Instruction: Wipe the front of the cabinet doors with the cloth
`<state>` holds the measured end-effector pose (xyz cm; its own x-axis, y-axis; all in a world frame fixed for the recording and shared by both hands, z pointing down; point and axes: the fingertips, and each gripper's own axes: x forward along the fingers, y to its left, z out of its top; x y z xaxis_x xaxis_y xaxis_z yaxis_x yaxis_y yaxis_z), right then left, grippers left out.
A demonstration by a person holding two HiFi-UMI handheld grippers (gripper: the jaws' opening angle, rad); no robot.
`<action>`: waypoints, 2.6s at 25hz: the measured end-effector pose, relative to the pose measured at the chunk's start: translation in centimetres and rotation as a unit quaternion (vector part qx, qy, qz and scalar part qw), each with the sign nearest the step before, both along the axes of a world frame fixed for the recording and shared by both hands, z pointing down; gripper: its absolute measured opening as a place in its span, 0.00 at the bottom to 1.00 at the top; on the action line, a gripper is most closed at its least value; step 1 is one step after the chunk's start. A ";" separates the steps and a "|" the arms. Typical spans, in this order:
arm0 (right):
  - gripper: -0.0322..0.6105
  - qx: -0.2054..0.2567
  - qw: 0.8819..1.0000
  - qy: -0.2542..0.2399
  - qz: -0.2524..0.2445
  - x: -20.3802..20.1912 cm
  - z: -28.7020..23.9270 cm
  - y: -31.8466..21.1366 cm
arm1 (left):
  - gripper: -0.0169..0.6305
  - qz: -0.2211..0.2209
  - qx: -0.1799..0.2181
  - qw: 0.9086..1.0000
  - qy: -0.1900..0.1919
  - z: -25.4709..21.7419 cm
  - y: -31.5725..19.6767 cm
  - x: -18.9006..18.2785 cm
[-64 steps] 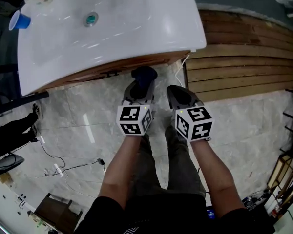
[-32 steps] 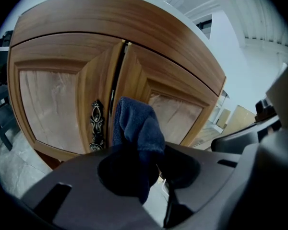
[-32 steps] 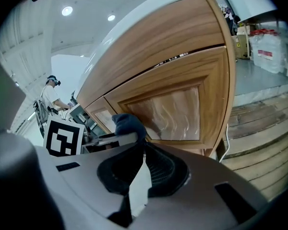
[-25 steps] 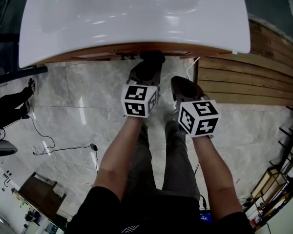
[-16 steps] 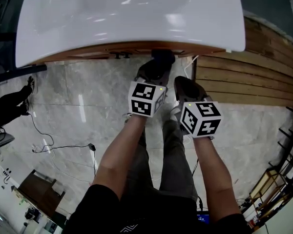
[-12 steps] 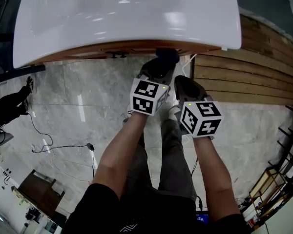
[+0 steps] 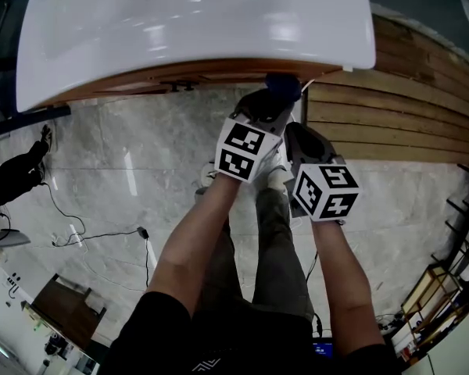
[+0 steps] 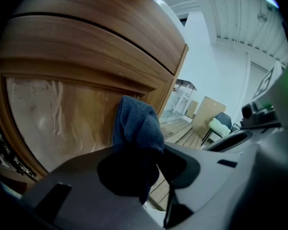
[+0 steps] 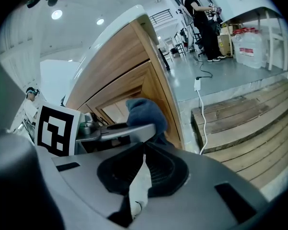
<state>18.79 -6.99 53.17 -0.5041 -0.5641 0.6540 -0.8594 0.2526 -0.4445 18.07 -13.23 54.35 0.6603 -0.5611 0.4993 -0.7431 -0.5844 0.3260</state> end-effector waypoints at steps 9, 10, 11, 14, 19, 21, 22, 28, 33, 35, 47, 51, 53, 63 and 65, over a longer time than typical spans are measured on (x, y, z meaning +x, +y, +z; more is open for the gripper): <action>0.11 -0.001 1.000 -0.001 -0.008 -2.4 0.0 0.5 | 0.19 -0.064 0.001 0.998 -0.017 0.7 1.3 -7.1; 0.11 -0.001 1.000 -0.001 -0.011 -2.9 0.1 0.6 | 0.19 -0.072 0.000 0.997 -0.019 0.9 1.4 -8.1; 0.11 -0.001 1.000 -0.001 -0.014 -3.4 0.2 0.6 | 0.19 -0.081 0.000 0.997 -0.021 1.0 1.5 -9.1; 0.11 -0.003 1.000 -0.003 -0.025 -5.4 0.3 0.9 | 0.19 -0.106 -0.002 0.994 -0.032 1.4 1.8 -12.2; 0.11 -0.002 0.999 -0.002 -0.045 -8.0 0.7 0.8 | 0.19 -0.135 -0.009 0.990 -0.043 2.5 2.4 -15.9; 0.11 -0.002 0.999 -0.001 -0.051 -8.9 1.0 0.7 | 0.19 -0.142 -0.012 0.989 -0.047 3.0 2.5 -16.9; 0.11 -0.001 0.999 0.000 -0.053 -9.2 1.1 0.6 | 0.19 -0.143 -0.013 0.988 -0.049 3.3 2.6 -17.3; 0.11 0.001 0.998 -0.001 -0.057 -10.3 1.1 0.1 | 0.19 -0.144 -0.013 0.988 -0.061 4.8 2.5 -18.0; 0.11 -0.001 0.998 -0.002 -0.058 -9.8 1.3 0.4 | 0.19 -0.147 -0.014 0.986 -0.081 6.0 1.8 -17.8; 0.11 -0.002 0.998 0.000 -0.055 -9.1 1.5 0.5 | 0.19 -0.148 -0.014 0.985 -0.083 6.4 1.4 -17.4; 0.11 -0.005 1.000 0.003 -0.023 -5.0 1.9 0.6 | 0.19 -0.135 -0.010 0.987 -0.086 6.7 0.0 -14.1; 0.11 -0.006 1.000 -0.001 -0.014 -4.1 1.9 0.6 | 0.19 -0.103 0.000 0.992 -0.077 6.3 -0.1 -11.3; 0.11 -0.006 1.000 -0.002 -0.012 -3.7 2.0 0.7 | 0.19 -0.089 0.004 0.993 -0.073 6.1 -0.2 -10.0; 0.11 -0.007 1.000 0.002 -0.002 -1.8 2.3 0.7 | 0.19 -0.008 0.032 0.996 -0.082 4.6 0.0 -4.9; 0.11 -0.007 1.000 0.002 0.000 -1.5 2.2 0.9 | 0.19 -0.004 0.033 0.996 -0.079 4.4 -0.1 -4.0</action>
